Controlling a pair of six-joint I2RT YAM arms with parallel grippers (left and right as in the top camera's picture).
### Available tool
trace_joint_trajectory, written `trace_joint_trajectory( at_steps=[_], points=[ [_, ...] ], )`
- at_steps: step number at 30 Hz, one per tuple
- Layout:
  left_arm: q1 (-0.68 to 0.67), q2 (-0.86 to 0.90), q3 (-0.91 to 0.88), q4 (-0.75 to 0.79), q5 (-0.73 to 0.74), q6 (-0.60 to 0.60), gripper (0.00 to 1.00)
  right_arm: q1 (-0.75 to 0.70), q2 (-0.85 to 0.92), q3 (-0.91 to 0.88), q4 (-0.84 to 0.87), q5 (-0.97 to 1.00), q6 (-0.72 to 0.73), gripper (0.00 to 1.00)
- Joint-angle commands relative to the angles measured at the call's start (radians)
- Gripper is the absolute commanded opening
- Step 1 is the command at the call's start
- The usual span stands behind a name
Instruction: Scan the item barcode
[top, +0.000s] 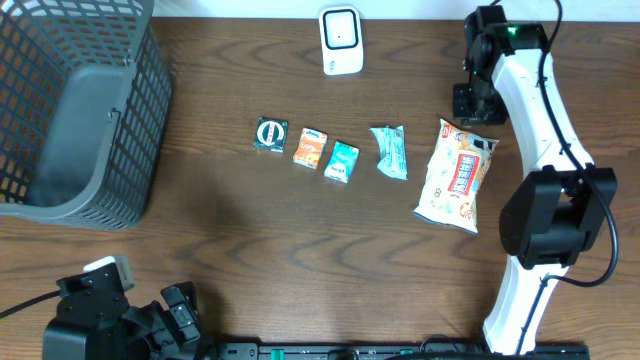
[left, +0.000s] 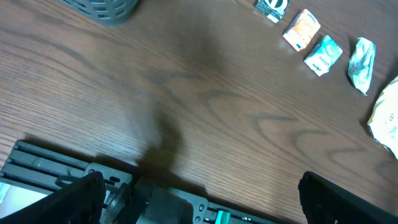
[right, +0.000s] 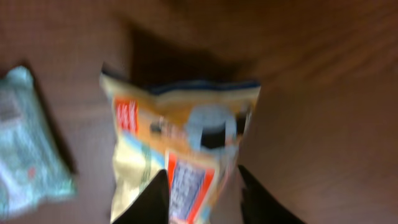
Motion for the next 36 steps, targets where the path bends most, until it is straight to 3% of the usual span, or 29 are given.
trace_joint_trajectory(
  at_steps=[1, 9, 12, 17, 25, 30, 36],
  points=[
    [0.004, 0.001, 0.0, 0.0, -0.006, -0.009, 0.98, -0.015, -0.004, -0.085, 0.084, 0.001, 0.003, 0.35],
    [0.004, 0.001, 0.0, 0.0, -0.006, -0.009, 0.98, -0.014, -0.004, -0.33, 0.381, -0.044, -0.009, 0.37],
    [0.004, 0.001, 0.0, 0.0, -0.006, -0.009, 0.97, -0.012, -0.005, -0.326, 0.401, -0.073, -0.009, 0.36],
    [0.004, 0.001, 0.0, 0.0, -0.006, -0.009, 0.98, -0.013, -0.005, -0.149, 0.262, -0.088, -0.008, 0.27],
    [0.004, 0.001, 0.0, 0.0, -0.006, -0.009, 0.97, -0.013, -0.005, 0.24, -0.217, -0.096, -0.008, 0.04],
    [0.004, 0.001, 0.0, 0.0, -0.006, -0.009, 0.97, -0.014, -0.005, 0.192, -0.348, -0.097, 0.0, 0.01],
    [0.004, 0.001, 0.0, 0.0, -0.006, -0.009, 0.98, -0.013, -0.005, -0.01, -0.236, -0.103, -0.001, 0.03]
  ],
)
